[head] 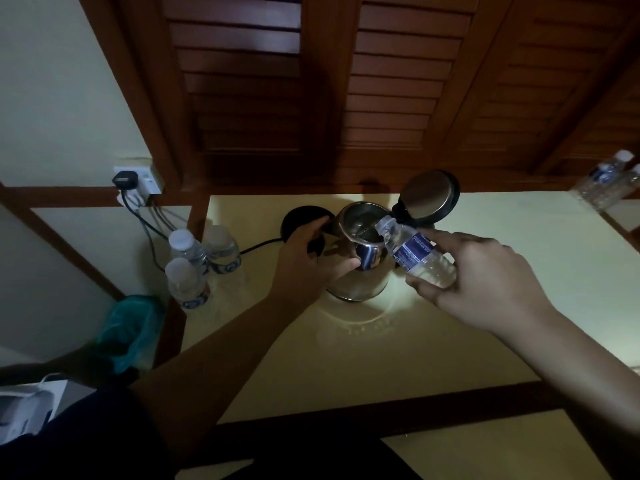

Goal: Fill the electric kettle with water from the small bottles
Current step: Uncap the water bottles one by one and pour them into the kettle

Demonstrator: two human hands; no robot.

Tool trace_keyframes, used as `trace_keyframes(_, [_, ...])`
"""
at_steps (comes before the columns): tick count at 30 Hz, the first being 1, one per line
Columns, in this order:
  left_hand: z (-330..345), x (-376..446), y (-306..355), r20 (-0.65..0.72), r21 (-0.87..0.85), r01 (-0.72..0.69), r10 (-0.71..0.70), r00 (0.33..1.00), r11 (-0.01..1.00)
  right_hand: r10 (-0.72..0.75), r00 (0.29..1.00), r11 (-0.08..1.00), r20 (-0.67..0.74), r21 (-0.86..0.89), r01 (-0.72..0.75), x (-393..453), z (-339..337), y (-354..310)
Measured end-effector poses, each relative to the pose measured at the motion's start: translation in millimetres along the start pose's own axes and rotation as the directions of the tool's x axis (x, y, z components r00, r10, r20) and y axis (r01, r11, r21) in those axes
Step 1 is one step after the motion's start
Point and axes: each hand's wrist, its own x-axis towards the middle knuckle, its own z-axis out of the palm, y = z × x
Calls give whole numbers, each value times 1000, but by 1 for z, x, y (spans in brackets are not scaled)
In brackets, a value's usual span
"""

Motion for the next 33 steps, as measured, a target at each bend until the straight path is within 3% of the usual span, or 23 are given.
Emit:
trace_keyframes(11, [-13, 7, 14, 99, -22, 7, -5, 995, 1000, 7, 998, 990, 62, -141, 1, 11, -29, -13])
trace_keyframes(19, [5, -15, -1, 39, -172, 136, -131, 991, 976, 10, 996, 987, 85, -164, 4, 12, -36, -18])
trace_keyframes(33, [9, -15, -8, 8, -230, 126, -127, 992, 965, 3, 998, 979, 61, -204, 9, 18, -48, -23])
